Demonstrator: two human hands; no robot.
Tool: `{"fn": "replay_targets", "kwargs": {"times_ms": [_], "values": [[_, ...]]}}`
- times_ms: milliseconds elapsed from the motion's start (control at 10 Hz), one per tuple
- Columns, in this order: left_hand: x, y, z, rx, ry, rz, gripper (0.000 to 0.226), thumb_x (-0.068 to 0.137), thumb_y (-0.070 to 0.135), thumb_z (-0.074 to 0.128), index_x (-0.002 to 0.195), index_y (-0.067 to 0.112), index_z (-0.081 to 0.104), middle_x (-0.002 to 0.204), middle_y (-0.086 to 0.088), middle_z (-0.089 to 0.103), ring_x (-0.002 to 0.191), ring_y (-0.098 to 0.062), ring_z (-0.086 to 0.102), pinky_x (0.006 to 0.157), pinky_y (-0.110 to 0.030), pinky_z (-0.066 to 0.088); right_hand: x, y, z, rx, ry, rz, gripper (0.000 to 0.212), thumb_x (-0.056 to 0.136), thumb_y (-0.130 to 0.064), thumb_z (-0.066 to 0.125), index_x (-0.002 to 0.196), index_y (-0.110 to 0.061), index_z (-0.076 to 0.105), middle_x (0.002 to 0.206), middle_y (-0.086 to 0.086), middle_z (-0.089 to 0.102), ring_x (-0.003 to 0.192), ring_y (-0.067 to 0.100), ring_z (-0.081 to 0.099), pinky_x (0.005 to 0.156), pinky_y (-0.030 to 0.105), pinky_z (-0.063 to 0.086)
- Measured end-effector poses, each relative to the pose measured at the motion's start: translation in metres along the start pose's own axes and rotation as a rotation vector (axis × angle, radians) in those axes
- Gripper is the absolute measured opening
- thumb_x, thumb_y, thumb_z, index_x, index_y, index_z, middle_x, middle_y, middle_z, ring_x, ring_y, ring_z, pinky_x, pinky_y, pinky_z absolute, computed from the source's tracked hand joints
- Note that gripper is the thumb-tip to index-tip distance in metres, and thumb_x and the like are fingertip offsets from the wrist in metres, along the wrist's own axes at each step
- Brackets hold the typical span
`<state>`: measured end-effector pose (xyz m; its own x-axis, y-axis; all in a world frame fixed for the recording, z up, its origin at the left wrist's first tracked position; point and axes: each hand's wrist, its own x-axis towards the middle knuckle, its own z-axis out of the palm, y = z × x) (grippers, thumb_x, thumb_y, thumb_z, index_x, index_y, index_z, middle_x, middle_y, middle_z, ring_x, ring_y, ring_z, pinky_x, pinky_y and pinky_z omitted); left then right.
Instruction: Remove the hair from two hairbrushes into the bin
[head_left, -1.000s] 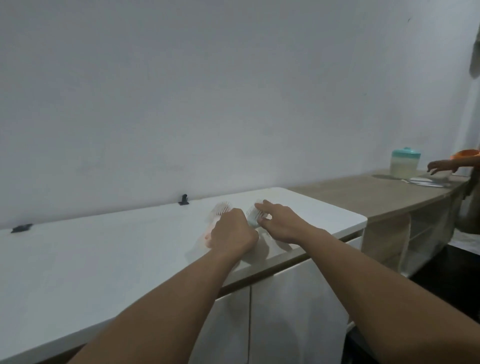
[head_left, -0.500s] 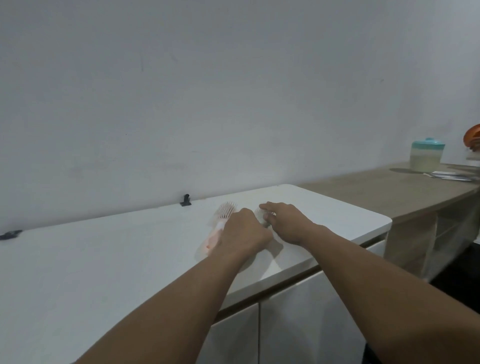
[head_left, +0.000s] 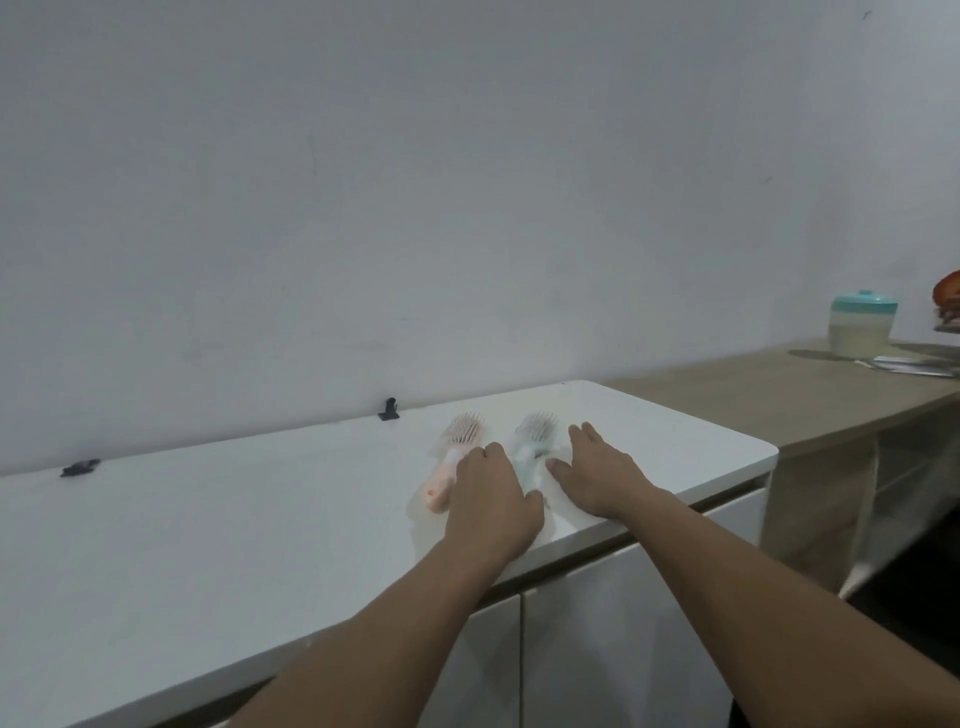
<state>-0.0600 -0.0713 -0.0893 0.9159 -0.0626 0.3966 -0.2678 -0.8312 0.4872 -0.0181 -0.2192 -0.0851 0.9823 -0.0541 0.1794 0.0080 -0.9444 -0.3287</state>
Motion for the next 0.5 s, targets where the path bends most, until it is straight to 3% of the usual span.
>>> {"fn": "replay_targets", "kwargs": {"times_ms": [100,200,300,400,500], "values": [[-0.022,-0.002,-0.007,0.004,0.026,0.038,0.041,0.089,0.029,0.056,0.123,0.011,0.043,0.128,-0.007,0.047,0.115,-0.023,0.048,0.094,-0.034,0.043,-0.015,0.002,-0.002,-0.090,-0.004,0.026,0.056,0.098,-0.045,0.029,0.140,-0.008,0.036,0.150,0.010,0.039,0.133,0.031,0.042,0.109,0.045,0.031],[-0.049,-0.006,-0.016,0.002,0.076,0.109,0.037,0.092,0.031,0.051,0.125,0.015,0.044,0.127,-0.003,0.048,0.113,-0.017,0.046,0.090,-0.027,0.041,-0.031,0.012,0.000,-0.188,0.016,-0.022,0.046,0.098,-0.042,0.024,0.120,-0.014,0.052,0.131,0.006,0.054,0.124,0.027,0.046,0.104,0.044,0.032],[-0.083,-0.017,-0.021,0.130,0.156,0.253,0.034,0.088,0.032,0.052,0.118,0.016,0.057,0.119,0.001,0.057,0.113,-0.018,0.051,0.091,-0.029,0.047,-0.056,0.023,0.005,-0.181,0.095,-0.121,0.046,0.100,-0.038,0.019,0.128,-0.018,0.050,0.137,0.003,0.050,0.132,0.024,0.040,0.109,0.045,0.028],[-0.114,-0.040,-0.014,0.351,0.157,0.389,0.057,0.064,0.034,0.069,0.116,0.010,0.068,0.121,-0.006,0.068,0.113,-0.027,0.064,0.098,-0.041,0.048,-0.087,0.043,0.012,-0.037,0.160,-0.156,0.067,0.094,-0.060,0.014,0.149,-0.026,0.030,0.160,-0.007,0.025,0.149,0.014,0.015,0.120,0.042,0.011],[-0.135,-0.063,-0.009,0.500,0.174,0.448,0.071,0.056,0.034,0.076,0.121,0.007,0.067,0.135,-0.015,0.060,0.129,-0.033,0.053,0.110,-0.049,0.024,-0.122,0.066,0.029,0.004,0.177,-0.201,0.090,0.077,-0.081,0.001,0.152,-0.033,0.015,0.161,-0.014,0.009,0.150,0.009,0.007,0.120,0.038,0.018]]}}
